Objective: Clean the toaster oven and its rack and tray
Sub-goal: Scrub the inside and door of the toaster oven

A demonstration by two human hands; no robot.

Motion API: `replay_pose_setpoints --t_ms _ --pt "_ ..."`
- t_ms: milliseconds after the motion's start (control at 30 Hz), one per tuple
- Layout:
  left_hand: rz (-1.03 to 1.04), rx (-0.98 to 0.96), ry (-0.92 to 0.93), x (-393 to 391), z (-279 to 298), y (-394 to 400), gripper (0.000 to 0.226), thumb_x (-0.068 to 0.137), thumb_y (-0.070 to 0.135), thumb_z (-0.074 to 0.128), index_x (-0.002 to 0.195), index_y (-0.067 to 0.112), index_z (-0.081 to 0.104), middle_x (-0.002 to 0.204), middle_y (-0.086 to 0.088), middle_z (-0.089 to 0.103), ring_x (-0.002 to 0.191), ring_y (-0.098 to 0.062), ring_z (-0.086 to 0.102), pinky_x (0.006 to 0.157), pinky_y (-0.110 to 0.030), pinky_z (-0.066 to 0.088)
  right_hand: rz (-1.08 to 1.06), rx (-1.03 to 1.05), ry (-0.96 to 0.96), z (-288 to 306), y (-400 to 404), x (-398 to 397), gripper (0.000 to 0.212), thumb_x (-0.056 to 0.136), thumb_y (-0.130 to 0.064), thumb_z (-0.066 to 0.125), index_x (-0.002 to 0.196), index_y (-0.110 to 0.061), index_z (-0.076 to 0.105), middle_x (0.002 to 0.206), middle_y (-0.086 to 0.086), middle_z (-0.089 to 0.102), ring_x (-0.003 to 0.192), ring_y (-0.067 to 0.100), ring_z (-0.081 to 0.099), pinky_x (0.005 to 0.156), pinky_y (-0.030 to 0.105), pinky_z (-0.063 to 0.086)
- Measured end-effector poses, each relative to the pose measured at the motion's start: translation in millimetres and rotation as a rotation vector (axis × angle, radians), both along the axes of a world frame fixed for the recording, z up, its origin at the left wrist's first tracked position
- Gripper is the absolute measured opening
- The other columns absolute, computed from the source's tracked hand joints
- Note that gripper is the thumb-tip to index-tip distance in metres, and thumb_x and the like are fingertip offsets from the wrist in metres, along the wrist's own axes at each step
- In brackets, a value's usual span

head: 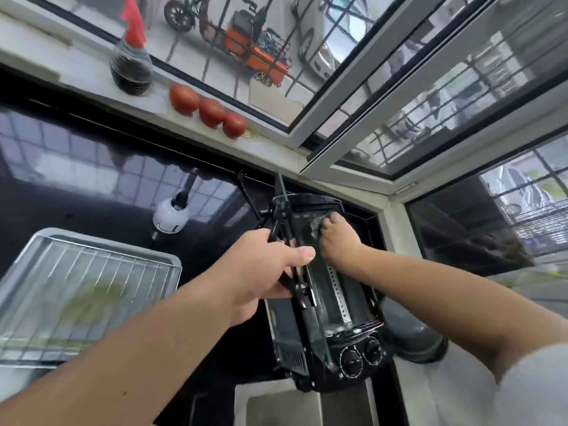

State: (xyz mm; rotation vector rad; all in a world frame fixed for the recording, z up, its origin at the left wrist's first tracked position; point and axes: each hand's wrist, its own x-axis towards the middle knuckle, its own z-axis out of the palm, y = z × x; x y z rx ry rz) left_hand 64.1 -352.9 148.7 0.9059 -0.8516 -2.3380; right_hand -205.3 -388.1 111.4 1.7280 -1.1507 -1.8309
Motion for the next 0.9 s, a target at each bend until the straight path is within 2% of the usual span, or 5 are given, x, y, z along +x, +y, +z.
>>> replay_pose_setpoints --t_ms 267,367,533,767,900 --pt "0.024 0.011 -0.026 -1.1 0.8 4.9 0.03 0.089 0.017 0.081 0.114 0.008 0.067 0.113 -0.014 0.071 0.101 -0.032 0.073 0.078 -0.048 0.065 -0.189 0.343 -0.019 20.0 115.0 15.0 0.036 0.098 -0.031 0.054 0.13 -0.017 0.061 0.135 0.008 0.06 0.127 0.029 0.048 0.11 0.045 0.032" --pt "0.021 0.025 -0.026 -0.6 2.0 6.6 0.03 0.09 0.015 0.08 0.115 0.006 0.066 0.119 -0.019 0.07 0.106 -0.035 0.072 0.074 -0.043 0.065 -0.182 0.296 0.039 21.3 101.8 15.7 0.044 0.099 -0.037 0.052 0.137 -0.017 0.056 0.142 0.008 0.054 0.138 0.03 0.039 0.118 0.05 0.018" --pt "0.014 0.012 -0.025 0.9 2.7 7.1 0.026 0.09 0.014 0.079 0.113 0.006 0.068 0.115 -0.016 0.073 0.102 -0.031 0.075 0.07 -0.036 0.064 -0.059 0.073 0.043 14.8 50.9 2.9 0.049 0.102 -0.039 0.037 0.141 -0.016 0.054 0.141 0.006 0.057 0.141 0.036 0.034 0.121 0.058 -0.002" --pt "0.012 0.027 -0.022 -3.4 4.7 10.8 0.027 0.09 0.016 0.079 0.112 0.006 0.066 0.104 -0.012 0.07 0.091 -0.027 0.073 0.069 -0.035 0.063 -0.185 0.398 -0.005 39.7 123.1 14.2 0.032 0.099 -0.028 0.051 0.125 -0.014 0.063 0.125 0.008 0.066 0.13 0.032 0.049 0.121 0.055 -0.004" --pt "0.013 0.01 -0.03 -9.6 9.7 11.2 0.025 0.091 0.013 0.078 0.111 0.005 0.065 0.093 -0.006 0.068 0.079 -0.018 0.071 0.064 -0.03 0.061 -0.023 0.098 0.024 11.3 41.0 -11.5 0.05 0.103 -0.037 0.033 0.144 -0.014 0.049 0.148 0.012 0.049 0.146 0.033 0.03 0.121 0.054 -0.007"
